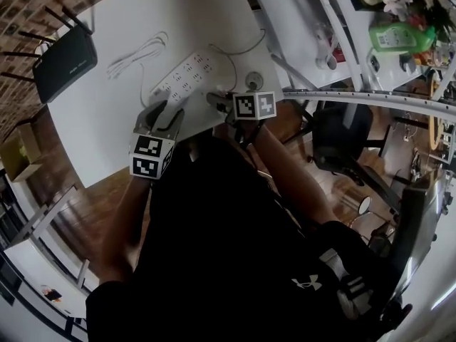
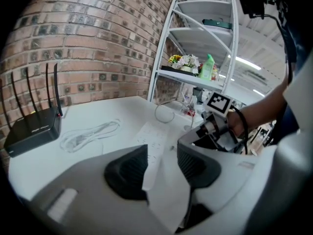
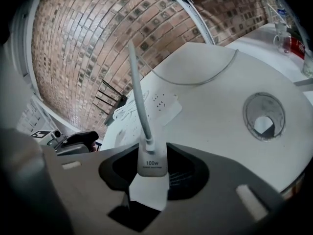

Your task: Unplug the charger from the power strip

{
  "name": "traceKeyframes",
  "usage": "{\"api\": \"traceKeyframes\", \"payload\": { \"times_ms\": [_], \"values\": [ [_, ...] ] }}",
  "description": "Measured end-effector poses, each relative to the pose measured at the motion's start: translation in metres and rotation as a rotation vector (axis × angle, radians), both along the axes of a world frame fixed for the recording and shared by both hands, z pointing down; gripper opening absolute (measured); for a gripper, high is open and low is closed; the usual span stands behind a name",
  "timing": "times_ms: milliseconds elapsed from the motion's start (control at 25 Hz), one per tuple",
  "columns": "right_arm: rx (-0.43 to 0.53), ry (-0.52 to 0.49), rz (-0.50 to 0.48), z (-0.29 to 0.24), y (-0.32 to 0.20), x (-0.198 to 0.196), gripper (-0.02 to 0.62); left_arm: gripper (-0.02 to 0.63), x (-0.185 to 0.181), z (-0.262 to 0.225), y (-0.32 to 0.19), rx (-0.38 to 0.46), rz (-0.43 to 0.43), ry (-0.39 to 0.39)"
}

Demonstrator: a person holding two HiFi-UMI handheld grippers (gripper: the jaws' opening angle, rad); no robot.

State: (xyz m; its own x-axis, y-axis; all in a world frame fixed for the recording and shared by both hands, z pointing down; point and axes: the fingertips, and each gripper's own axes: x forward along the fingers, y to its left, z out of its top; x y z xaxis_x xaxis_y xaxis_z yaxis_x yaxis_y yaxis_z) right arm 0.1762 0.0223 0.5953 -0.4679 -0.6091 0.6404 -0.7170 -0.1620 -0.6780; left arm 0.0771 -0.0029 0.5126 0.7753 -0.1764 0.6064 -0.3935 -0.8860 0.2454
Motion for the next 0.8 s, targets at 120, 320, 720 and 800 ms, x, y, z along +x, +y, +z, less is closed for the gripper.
{"api": "traceKeyframes", "payload": {
  "times_ms": [120, 320, 720, 800],
  "values": [
    [0.007, 0.012, 0.015, -0.001, 0.0, 0.003, 0.171, 0.19, -0.004, 0.0, 0.003, 0.002, -0.008, 0.003],
    [0.021, 0.069, 0.072, -0.005, -0.007, 0.02, 0.22, 0.19, -0.014, 0.005, -0.004, 0.023, -0.028, 0.004],
    [0.027, 0.217, 0.2, -0.012, -0.014, 0.061, 0.331, 0.19, -0.034, 0.011, -0.016, 0.034, -0.078, 0.0],
    [0.032, 0.233, 0.225, -0.014, -0.013, 0.069, 0.334, 0.19, -0.035, 0.012, -0.017, 0.032, -0.081, 0.003]
  ]
}}
